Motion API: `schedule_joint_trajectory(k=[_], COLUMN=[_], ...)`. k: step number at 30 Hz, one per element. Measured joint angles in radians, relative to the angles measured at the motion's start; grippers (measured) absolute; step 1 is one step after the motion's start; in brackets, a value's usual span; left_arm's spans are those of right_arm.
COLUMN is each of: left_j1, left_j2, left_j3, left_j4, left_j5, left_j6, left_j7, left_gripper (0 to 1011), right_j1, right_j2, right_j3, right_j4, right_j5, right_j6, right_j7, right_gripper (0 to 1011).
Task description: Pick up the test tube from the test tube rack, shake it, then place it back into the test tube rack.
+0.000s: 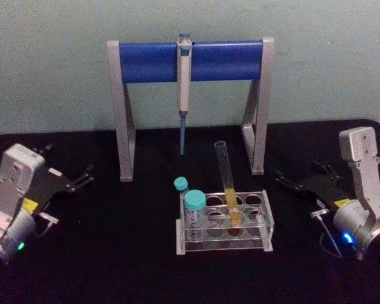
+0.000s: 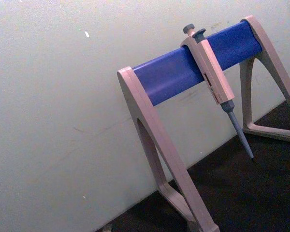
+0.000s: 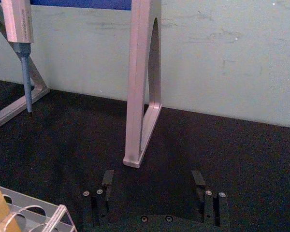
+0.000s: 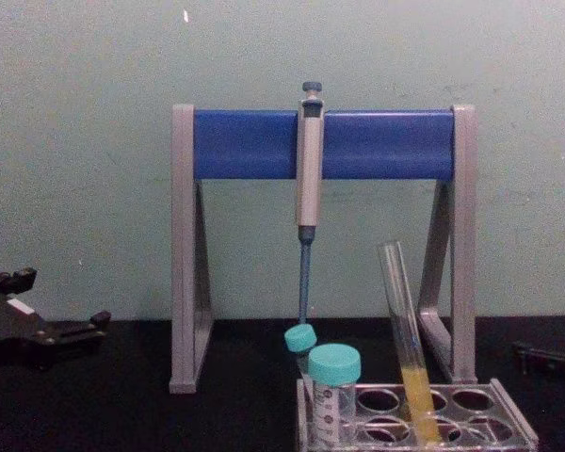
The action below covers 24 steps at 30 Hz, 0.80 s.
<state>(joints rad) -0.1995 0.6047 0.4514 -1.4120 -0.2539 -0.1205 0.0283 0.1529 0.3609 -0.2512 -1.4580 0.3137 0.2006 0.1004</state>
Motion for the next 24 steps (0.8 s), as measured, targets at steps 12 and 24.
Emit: schedule_joint_trajectory(k=[12,24], left_j1=[0.0,0.0], left_j2=[0.0,0.0], left_j3=[0.0,0.0], left_j4=[0.0,0.0], left_j5=[0.0,0.0], left_j6=[0.0,0.0], left_j7=[0.0,0.0], left_gripper=[1001,1001], right_j1=[0.0,0.0], right_j2=[0.0,0.0], right_j3=[0.0,0.0], right_j4=[0.0,0.0], right_j5=[0.0,0.0], right_j6=[0.0,0.0], right_j7=[0.0,0.0], right_gripper=[1000,1000])
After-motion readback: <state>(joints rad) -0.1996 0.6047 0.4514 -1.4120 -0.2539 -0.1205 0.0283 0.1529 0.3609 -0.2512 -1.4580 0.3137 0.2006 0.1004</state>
